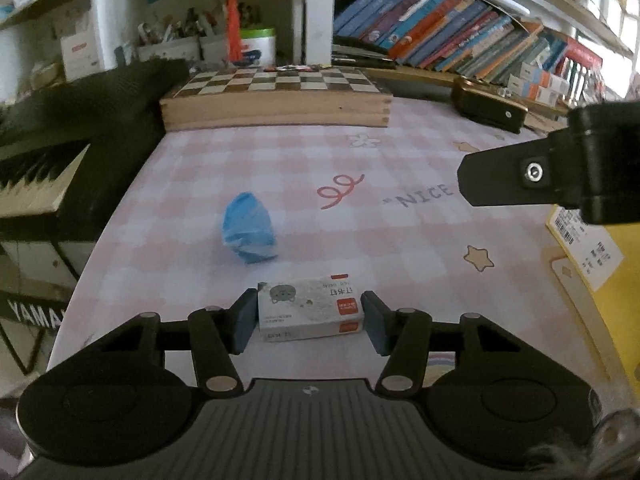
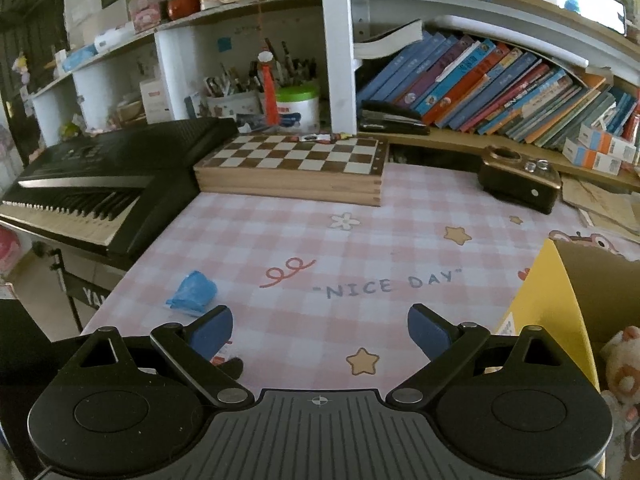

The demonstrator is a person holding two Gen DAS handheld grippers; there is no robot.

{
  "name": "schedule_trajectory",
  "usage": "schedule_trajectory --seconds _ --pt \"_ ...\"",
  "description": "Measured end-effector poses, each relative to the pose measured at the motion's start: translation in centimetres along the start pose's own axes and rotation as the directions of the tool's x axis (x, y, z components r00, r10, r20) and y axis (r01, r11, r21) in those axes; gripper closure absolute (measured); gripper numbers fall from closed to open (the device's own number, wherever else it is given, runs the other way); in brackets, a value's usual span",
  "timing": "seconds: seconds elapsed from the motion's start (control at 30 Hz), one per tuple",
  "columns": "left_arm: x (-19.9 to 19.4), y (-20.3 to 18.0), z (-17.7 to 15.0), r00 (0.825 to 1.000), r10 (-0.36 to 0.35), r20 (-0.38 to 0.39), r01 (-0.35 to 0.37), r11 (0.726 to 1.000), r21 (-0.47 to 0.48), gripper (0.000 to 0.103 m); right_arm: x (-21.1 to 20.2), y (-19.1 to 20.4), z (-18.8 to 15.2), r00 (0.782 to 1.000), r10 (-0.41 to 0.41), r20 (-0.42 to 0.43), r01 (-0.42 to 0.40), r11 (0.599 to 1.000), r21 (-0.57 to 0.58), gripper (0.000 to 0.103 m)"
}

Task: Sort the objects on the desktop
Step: 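Grasp the small white box with the left tool while the right tool grasps the blue object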

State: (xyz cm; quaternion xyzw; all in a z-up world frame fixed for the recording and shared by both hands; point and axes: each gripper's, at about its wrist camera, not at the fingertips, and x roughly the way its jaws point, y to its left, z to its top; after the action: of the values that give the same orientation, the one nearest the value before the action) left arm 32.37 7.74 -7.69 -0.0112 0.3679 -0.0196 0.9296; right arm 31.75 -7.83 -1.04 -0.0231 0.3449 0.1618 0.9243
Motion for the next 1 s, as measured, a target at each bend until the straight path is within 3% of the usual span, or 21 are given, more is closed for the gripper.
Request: schedule_trajectory --seconds 0.23,0.5,0.73,0.87,1.0 --pt "-3.1 3.1 -0.5 1.0 -0.009 0.007 0.01 0.997 -0.077 0.051 1.2 1.8 0.5 0.998 0.065 -0.014 -0.065 0.998 -0.027 0.007" --pt "-6.7 6.1 -2.1 0.998 0.054 -0.015 -0.055 0.989 -0.138 0.051 6.0 6.0 1.9 0.976 0.173 -0.134 -0.19 0.974 -0.126 0.008" --pt "-8.8 7.5 -2.8 0.993 0.118 -0.019 -0.119 0.98 -0.158 0.051 10.9 9.9 3.1 0.961 0.234 -0.147 -0.26 0.947 -0.19 0.009" --pt "-9.8 7.9 -2.9 0.991 0.134 -0.017 -0.135 0.977 -0.165 0.051 13.5 10.8 2.9 0.957 0.223 -0.187 -0.259 0.945 -0.197 0.025" --pt "-10.4 8.0 -2.9 0.99 0.137 -0.014 -0.138 0.977 -0.165 0.051 14.4 10.7 2.5 0.959 0.213 -0.185 -0.249 0.948 -0.198 0.065"
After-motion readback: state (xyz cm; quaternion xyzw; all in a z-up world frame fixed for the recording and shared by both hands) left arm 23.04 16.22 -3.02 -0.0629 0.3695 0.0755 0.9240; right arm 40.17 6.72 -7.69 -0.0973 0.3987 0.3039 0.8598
